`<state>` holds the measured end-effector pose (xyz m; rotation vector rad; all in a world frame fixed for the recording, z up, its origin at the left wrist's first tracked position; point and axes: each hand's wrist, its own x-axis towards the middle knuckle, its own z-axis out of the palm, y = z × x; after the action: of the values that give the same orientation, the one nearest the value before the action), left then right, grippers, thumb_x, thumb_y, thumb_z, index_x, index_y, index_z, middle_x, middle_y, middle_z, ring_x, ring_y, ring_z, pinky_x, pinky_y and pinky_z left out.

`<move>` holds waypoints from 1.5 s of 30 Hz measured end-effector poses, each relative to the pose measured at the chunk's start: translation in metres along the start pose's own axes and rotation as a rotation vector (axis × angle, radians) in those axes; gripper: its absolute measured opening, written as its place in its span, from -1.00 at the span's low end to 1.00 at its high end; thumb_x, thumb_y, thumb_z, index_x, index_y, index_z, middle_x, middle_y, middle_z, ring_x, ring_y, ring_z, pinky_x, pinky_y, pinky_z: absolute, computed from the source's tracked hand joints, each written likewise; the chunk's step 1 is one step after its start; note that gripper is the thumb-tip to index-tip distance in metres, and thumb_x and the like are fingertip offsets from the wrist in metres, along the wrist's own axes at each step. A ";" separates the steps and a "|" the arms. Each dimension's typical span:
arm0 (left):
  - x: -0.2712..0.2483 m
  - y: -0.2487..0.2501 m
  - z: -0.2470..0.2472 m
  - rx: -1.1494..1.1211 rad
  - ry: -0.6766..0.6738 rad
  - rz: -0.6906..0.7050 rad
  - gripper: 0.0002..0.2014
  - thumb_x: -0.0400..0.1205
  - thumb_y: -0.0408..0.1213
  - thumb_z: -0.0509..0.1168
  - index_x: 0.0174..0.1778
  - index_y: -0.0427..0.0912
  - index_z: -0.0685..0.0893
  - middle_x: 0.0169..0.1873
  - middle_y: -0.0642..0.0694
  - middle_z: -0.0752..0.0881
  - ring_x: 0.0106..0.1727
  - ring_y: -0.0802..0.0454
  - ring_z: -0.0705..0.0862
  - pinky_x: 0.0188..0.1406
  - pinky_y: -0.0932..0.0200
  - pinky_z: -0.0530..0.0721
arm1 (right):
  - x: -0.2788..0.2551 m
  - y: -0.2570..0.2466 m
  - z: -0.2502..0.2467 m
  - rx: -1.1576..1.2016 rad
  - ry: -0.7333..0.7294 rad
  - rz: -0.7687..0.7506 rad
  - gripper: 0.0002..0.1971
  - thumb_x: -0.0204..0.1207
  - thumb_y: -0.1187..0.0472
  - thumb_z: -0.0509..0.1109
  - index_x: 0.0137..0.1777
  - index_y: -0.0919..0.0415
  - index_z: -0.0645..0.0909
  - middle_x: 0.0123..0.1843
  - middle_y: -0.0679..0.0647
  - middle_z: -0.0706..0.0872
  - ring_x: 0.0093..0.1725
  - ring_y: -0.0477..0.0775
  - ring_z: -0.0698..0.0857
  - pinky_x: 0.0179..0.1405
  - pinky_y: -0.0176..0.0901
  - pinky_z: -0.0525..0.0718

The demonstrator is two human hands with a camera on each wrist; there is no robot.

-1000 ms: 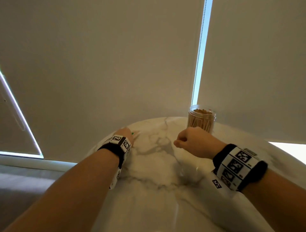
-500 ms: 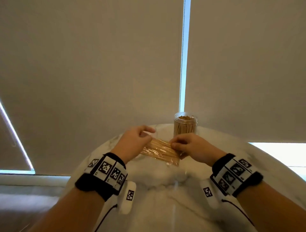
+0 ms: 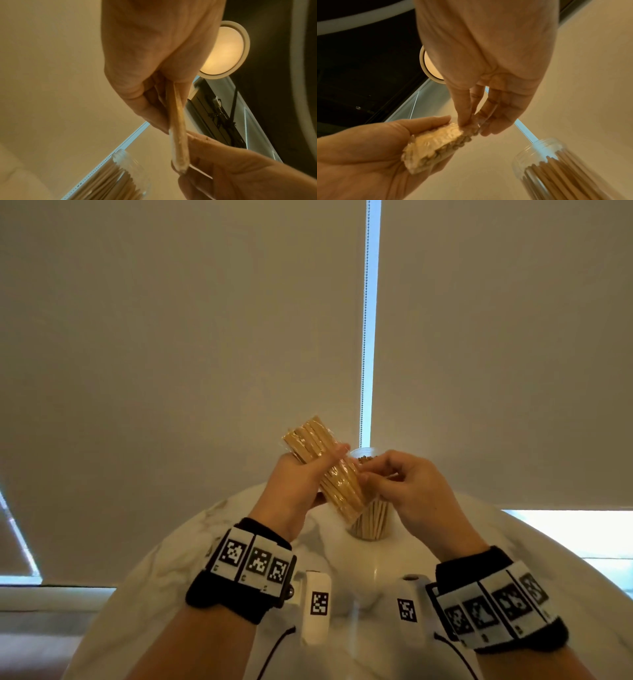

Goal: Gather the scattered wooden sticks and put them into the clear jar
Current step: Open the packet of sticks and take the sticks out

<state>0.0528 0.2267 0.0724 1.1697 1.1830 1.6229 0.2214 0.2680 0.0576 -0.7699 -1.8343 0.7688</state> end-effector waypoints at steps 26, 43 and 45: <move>0.012 -0.015 0.011 0.001 0.093 0.054 -0.79 0.55 -0.09 0.52 -0.01 -0.12 0.79 -0.12 -0.10 0.87 -0.03 -0.08 0.85 0.15 -0.21 0.75 | 0.005 0.014 0.001 -0.223 0.105 -0.171 -0.95 0.62 0.12 0.45 0.00 -0.07 0.72 -0.10 -0.23 0.74 -0.06 -0.24 0.71 -0.20 -0.54 0.62; 0.014 -0.002 -0.014 -0.020 0.096 0.007 -0.66 0.55 -0.16 0.53 0.16 -0.27 0.74 -0.06 -0.20 0.86 -0.01 -0.13 0.85 0.17 -0.19 0.76 | 0.001 0.003 0.007 -0.233 0.018 -0.176 -0.78 0.66 0.07 0.40 0.28 -0.10 0.64 0.07 -0.24 0.71 0.05 -0.29 0.68 -0.08 -0.48 0.64; 0.011 -0.003 -0.009 0.016 0.057 0.015 -0.66 0.52 -0.16 0.55 0.13 -0.26 0.76 -0.08 -0.20 0.86 -0.02 -0.15 0.85 0.17 -0.21 0.75 | 0.000 0.003 0.010 -0.180 0.013 -0.183 -0.81 0.64 0.11 0.43 0.22 -0.04 0.70 -0.06 -0.20 0.75 -0.03 -0.26 0.71 -0.16 -0.51 0.65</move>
<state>0.0417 0.2362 0.0711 1.1521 1.2281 1.6707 0.2131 0.2675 0.0520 -0.7069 -1.9502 0.4852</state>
